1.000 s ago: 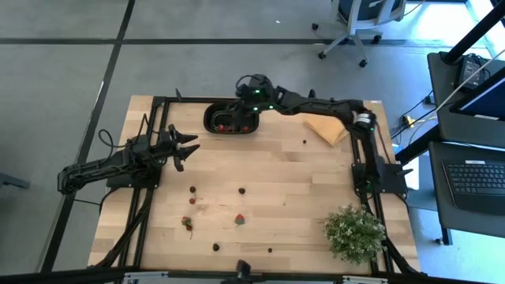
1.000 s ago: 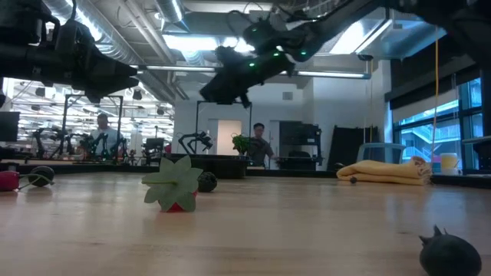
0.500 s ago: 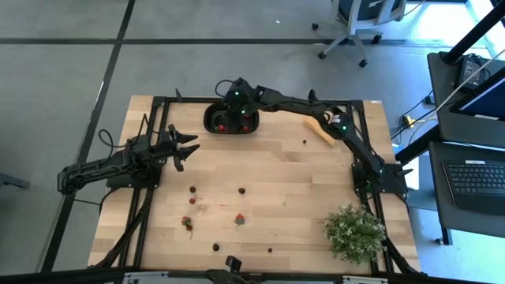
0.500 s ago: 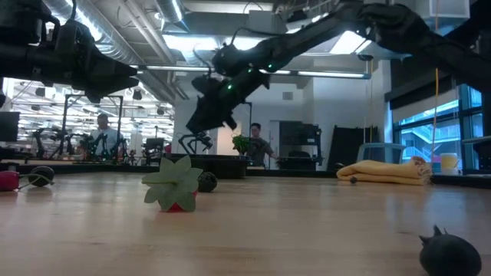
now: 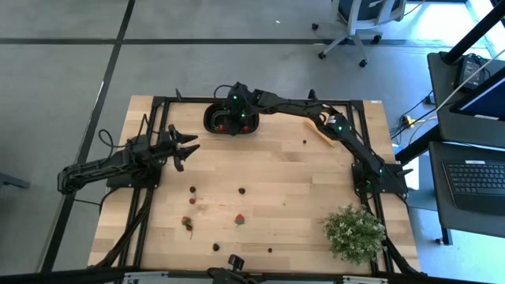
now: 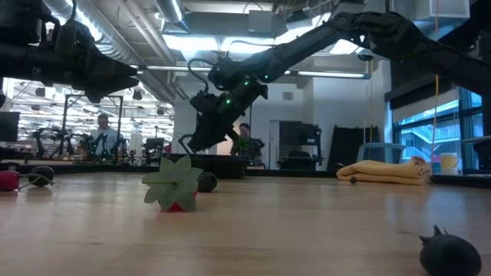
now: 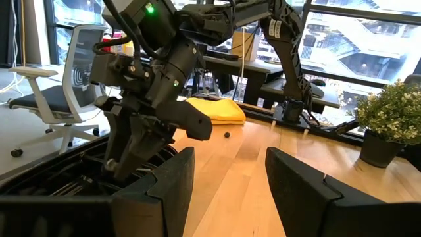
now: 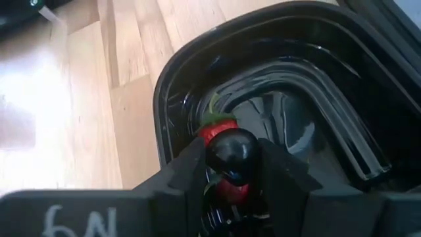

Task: Pick and placing Produce into tupperware
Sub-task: Put the top black cherry into the black bin, then put the top blueberry into the black bin

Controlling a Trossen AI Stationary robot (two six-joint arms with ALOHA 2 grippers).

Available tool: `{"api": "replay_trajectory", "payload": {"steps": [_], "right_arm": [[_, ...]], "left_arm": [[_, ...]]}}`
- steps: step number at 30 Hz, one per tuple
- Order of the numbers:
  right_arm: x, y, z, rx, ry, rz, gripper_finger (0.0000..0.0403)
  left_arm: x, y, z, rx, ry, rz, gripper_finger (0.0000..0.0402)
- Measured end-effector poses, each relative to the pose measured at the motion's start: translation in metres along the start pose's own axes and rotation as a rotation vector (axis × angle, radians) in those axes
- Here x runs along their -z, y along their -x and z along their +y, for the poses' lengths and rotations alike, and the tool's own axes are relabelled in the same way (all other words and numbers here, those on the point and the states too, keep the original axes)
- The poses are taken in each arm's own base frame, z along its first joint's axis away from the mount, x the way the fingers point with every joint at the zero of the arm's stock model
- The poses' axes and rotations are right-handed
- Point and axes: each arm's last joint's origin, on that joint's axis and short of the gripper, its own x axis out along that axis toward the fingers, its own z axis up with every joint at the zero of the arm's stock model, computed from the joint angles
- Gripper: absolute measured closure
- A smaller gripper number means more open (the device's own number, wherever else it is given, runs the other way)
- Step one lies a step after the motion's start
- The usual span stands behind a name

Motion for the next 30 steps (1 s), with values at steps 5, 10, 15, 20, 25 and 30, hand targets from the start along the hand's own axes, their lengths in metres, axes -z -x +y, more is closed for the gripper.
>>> {"api": "replay_trajectory", "payload": {"steps": [5, 10, 15, 20, 25, 30], "right_arm": [[0.0000, 0.0000, 0.0000, 0.000, 0.000, 0.000, 0.0278], [0.0000, 0.0000, 0.0000, 0.000, 0.000, 0.000, 0.0278], [-0.0001, 0.0000, 0.0000, 0.000, 0.000, -0.001, 0.0278], [-0.0007, 0.0000, 0.0000, 0.000, 0.001, -0.007, 0.0275], [-0.0009, 0.0000, -0.0001, 0.000, 0.002, -0.009, 0.0258], [-0.0010, 0.0002, -0.0007, 0.001, 0.000, -0.010, 0.0243]], "left_arm": [[0.0000, 0.0000, 0.0000, 0.000, 0.000, 0.000, 0.0220], [0.0000, 0.0000, 0.0000, 0.000, 0.000, 0.000, 0.0220], [0.0001, 0.0000, 0.0000, 0.000, 0.000, 0.000, 0.0220], [0.0000, 0.0000, 0.0000, 0.000, 0.000, 0.000, 0.0220], [0.0000, 0.0000, 0.0000, 0.000, 0.000, 0.000, 0.0220], [0.0001, 0.0000, 0.0000, 0.000, 0.000, 0.000, 0.0220]]}}
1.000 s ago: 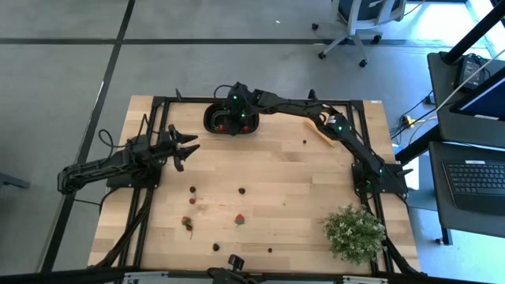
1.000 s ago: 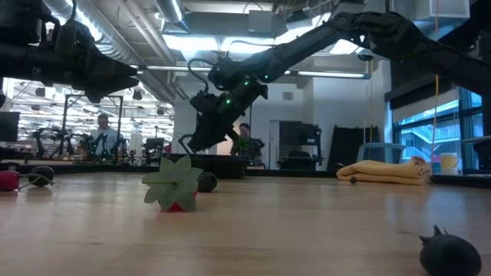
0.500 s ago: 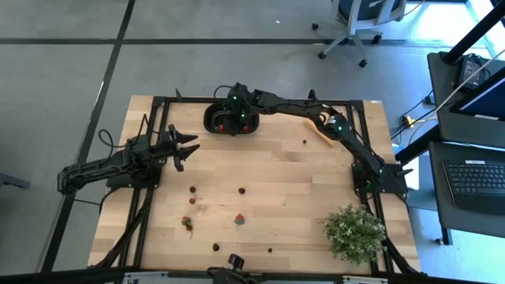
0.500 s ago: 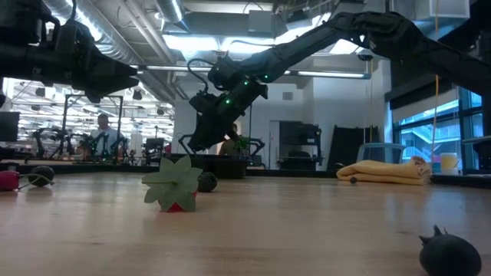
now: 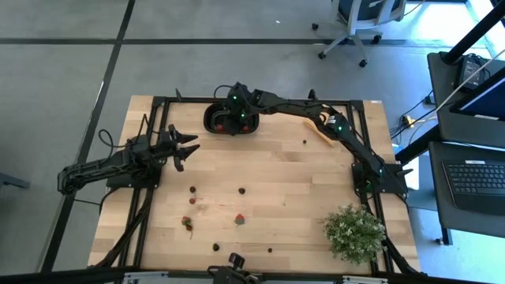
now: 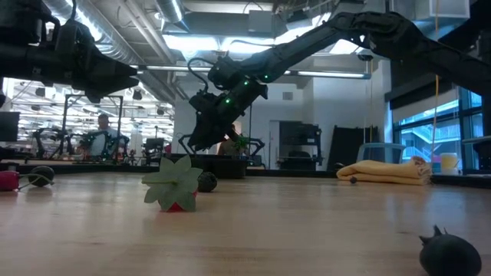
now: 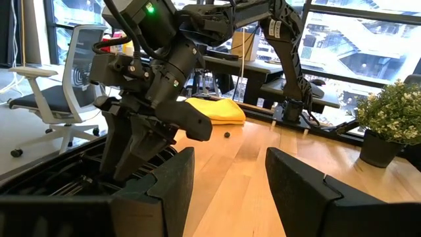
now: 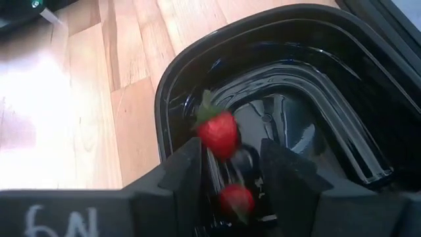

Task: Pick and placing Produce into tupperware
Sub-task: Put the top blueberry into the black bin

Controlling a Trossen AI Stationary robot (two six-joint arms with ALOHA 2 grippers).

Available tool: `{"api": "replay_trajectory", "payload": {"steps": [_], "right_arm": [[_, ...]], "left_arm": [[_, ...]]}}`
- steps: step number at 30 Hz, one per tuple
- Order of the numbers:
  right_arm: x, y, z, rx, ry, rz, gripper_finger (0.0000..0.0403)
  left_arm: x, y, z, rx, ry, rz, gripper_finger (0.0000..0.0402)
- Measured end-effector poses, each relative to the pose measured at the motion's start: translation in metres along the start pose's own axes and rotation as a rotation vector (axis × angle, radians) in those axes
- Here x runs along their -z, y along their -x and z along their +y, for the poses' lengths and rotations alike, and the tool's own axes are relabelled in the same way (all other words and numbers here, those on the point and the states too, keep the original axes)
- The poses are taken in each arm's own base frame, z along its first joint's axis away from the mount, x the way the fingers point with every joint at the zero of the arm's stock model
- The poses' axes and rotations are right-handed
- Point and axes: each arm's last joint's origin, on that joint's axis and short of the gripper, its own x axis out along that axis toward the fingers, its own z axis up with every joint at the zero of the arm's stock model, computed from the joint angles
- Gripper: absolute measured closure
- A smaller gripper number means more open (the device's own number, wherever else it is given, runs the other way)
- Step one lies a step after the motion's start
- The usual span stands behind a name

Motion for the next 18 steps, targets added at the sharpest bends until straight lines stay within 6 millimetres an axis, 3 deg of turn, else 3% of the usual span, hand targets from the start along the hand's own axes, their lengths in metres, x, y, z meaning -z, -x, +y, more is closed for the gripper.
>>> {"api": "replay_trajectory", "payload": {"steps": [10, 18], "right_arm": [[0.000, 0.006, -0.001, 0.005, -0.024, 0.049, 0.0235], [-0.026, 0.062, 0.016, -0.022, 0.092, 0.185, 0.0234]], "left_arm": [[0.000, 0.000, 0.000, 0.000, 0.000, 0.000, 0.0220], [0.000, 0.000, 0.000, 0.000, 0.001, 0.000, 0.0220]]}}
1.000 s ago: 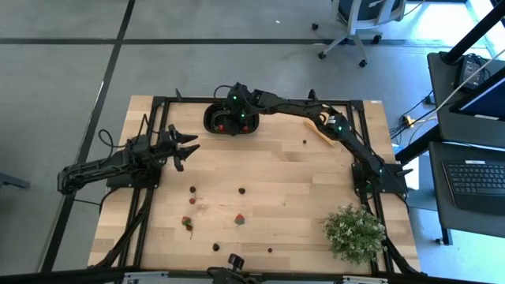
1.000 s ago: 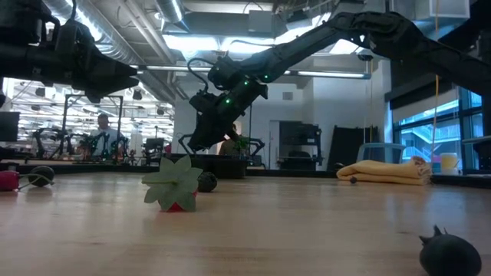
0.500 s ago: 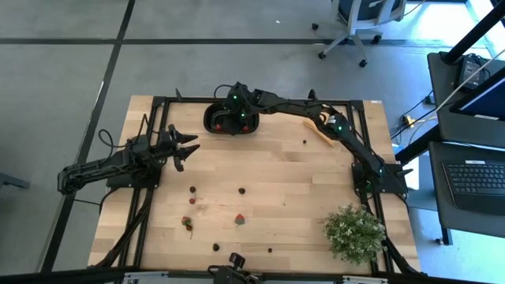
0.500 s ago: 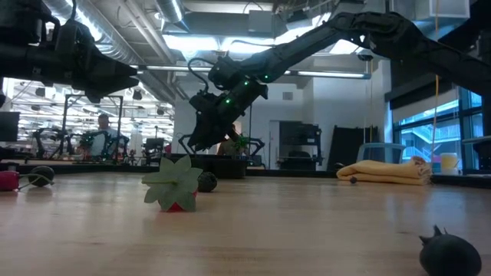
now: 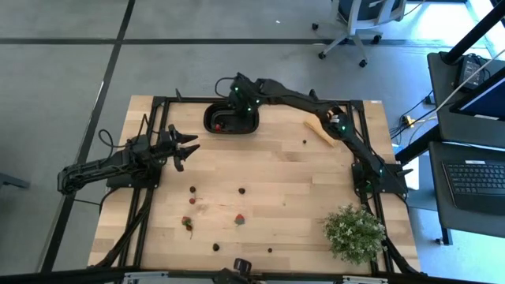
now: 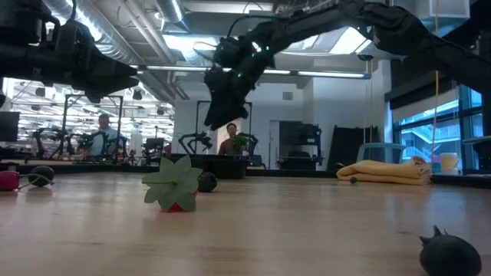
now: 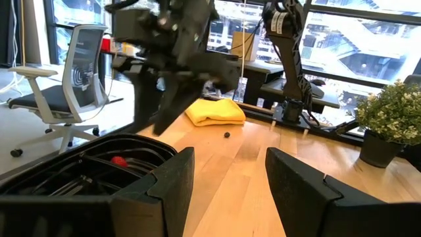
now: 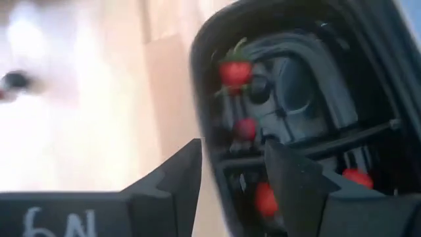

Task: Pick and placing Produce into tupperware
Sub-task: Put the top blueberry into the black bin

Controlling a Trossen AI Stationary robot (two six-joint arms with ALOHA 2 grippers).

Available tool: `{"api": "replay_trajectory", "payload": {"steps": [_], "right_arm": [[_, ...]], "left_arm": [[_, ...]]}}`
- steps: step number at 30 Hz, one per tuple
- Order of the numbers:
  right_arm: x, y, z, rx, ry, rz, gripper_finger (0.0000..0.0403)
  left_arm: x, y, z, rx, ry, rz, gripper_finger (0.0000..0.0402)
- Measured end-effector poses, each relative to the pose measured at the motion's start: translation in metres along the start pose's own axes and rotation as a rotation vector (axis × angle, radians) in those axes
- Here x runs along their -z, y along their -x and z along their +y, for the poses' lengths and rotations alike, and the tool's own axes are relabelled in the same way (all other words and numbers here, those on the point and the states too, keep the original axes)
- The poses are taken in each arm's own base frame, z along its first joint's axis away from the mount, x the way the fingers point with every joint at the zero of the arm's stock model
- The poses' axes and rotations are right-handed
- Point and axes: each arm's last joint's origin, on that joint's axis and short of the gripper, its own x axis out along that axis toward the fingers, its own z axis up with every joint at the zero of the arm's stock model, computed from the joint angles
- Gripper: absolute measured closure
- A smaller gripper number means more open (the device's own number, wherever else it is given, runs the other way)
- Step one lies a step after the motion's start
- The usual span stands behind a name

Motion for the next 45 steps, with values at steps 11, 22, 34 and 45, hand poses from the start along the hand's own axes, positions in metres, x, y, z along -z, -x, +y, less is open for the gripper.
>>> {"api": "replay_trajectory", "payload": {"steps": [11, 22, 34, 45], "right_arm": [[0.028, 0.049, 0.019, -0.129, 0.028, 0.169, 0.0234], [0.105, 0.082, 0.048, -0.129, 0.162, -0.004, 0.0234], [0.207, 0.121, 0.045, 0.259, -0.043, -0.126, 0.0234], [0.243, 0.108, 0.029, 0.310, -0.334, -0.068, 0.0197]], "left_arm": [[0.000, 0.000, 0.000, 0.001, 0.003, 0.000, 0.0220], [0.000, 0.000, 0.000, 0.002, 0.002, 0.000, 0.0220], [0.000, 0.000, 0.000, 0.001, -0.001, 0.000, 0.0220], [0.000, 0.000, 0.000, 0.001, -0.001, 0.000, 0.0220]]}}
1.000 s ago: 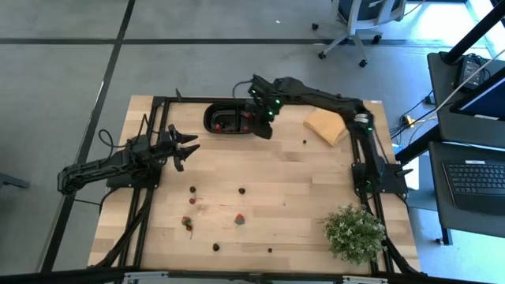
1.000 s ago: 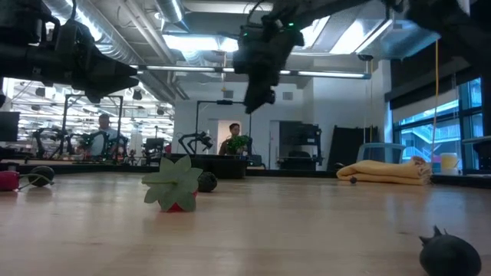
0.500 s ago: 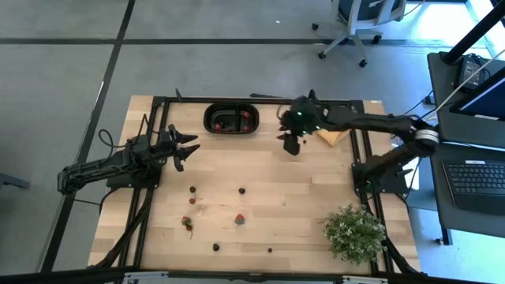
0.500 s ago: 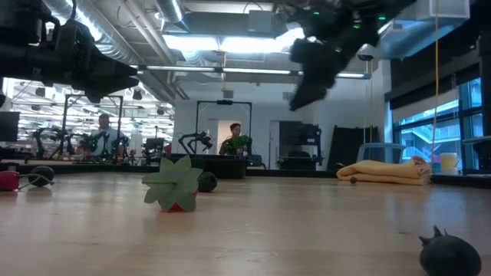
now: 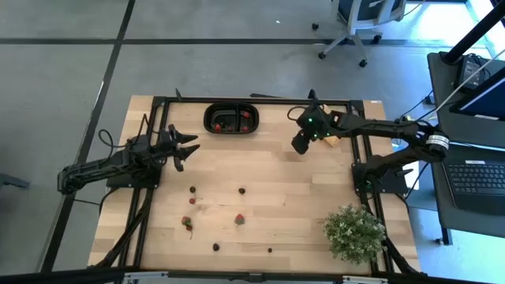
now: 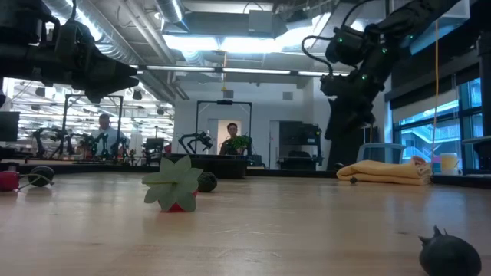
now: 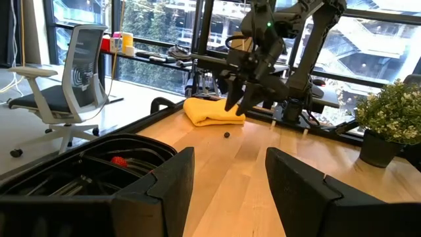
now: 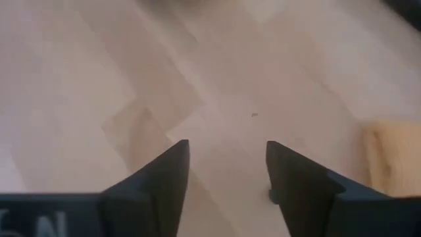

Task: Pick and placing Produce into tupperware
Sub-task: Put the top blueberry into the black bin

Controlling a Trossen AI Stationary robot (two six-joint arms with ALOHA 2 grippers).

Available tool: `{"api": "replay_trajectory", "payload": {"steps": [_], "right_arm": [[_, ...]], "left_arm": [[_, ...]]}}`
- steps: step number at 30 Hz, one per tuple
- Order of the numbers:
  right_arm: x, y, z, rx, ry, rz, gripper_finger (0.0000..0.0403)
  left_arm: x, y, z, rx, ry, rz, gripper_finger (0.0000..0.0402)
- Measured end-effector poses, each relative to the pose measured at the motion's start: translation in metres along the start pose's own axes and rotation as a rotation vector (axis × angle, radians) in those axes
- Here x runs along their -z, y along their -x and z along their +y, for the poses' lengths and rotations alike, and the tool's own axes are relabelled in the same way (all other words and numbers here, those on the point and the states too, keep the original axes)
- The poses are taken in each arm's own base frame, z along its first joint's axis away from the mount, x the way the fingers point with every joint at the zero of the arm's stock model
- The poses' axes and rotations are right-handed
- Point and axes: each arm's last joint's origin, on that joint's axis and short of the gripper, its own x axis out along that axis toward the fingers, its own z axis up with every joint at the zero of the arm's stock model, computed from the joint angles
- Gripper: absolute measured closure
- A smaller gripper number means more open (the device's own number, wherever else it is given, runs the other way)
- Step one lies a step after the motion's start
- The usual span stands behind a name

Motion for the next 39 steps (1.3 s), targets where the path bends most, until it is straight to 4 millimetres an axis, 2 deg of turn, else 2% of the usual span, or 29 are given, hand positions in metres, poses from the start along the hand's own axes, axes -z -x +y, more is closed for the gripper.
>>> {"api": "replay_trajectory", "payload": {"steps": [6, 12, 30, 39], "right_arm": [[0.001, -0.001, -0.009, 0.078, -0.029, -0.008, 0.0138], [0.007, -0.006, -0.012, 0.114, -0.145, 0.054, 0.0122], [0.027, -0.059, -0.018, 0.179, -0.176, 0.286, 0.0152], [0.029, -0.066, -0.019, 0.188, -0.153, 0.314, 0.0194]], "left_arm": [[0.000, 0.000, 0.000, 0.000, 0.001, 0.000, 0.0220], [0.000, 0.000, 0.000, 0.000, 0.001, -0.001, 0.0220], [0.000, 0.000, 0.000, -0.001, 0.004, 0.000, 0.0220], [0.000, 0.000, 0.000, -0.001, 0.002, 0.000, 0.0220]]}}
